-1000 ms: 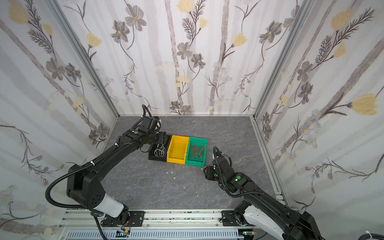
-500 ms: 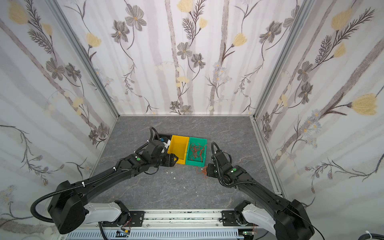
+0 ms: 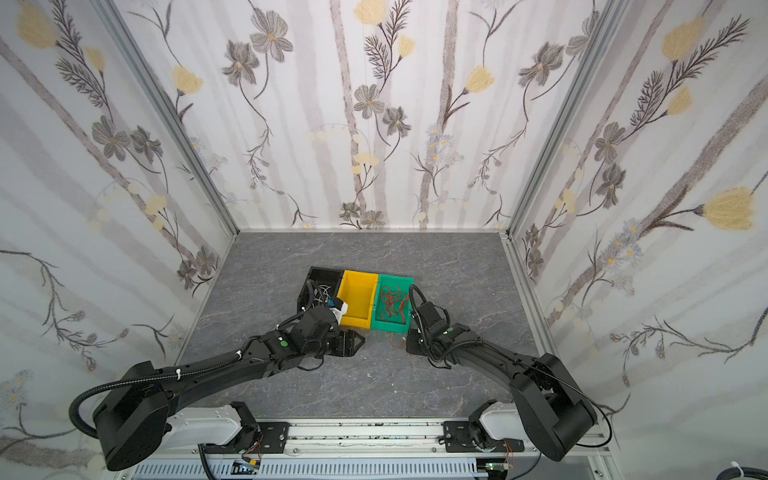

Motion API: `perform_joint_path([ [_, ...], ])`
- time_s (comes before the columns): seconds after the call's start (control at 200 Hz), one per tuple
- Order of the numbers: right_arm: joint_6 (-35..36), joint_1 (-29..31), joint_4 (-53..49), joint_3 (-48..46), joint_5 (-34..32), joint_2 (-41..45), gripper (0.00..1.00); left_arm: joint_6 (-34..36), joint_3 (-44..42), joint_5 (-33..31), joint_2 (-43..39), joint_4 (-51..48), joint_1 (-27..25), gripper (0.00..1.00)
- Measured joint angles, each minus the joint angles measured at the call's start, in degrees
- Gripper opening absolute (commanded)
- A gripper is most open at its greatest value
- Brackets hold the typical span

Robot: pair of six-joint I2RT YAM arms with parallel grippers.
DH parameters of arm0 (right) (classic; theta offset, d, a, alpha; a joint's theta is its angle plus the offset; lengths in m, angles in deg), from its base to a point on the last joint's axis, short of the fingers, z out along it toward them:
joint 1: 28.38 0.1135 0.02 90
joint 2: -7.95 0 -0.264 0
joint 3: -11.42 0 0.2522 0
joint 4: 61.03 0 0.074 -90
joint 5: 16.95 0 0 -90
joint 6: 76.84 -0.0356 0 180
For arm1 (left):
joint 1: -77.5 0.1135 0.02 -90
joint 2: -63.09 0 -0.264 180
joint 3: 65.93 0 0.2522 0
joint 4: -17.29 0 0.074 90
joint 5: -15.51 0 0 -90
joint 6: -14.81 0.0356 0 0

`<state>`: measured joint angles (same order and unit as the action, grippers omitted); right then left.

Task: Untangle the cables
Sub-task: 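Grasp the orange wire with the right gripper while the left returns to the tangle, then grasp the orange wire with the left gripper beside the right gripper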

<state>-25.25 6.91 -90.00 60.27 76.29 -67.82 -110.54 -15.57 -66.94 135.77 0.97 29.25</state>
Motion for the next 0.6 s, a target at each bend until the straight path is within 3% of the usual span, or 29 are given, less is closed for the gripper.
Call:
perform_joint_path([
  [0.14, 1.4, 0.5, 0.1, -0.7, 2.0, 3.4, 0.00, -1.3, -1.6, 1.7, 0.0, 3.4, -0.3, 0.70],
  [0.36, 3.0, 2.1, -0.9, -2.1, 5.7, 11.1, 0.00, -4.6, -4.8, 5.4, 0.0, 9.9, -1.5, 0.71],
  [0.605, 2.4, 4.8, -0.8, -3.6, 8.0, 11.6, 0.00, -7.0, -6.2, 6.6, 1.2, 13.9, -3.6, 0.71],
])
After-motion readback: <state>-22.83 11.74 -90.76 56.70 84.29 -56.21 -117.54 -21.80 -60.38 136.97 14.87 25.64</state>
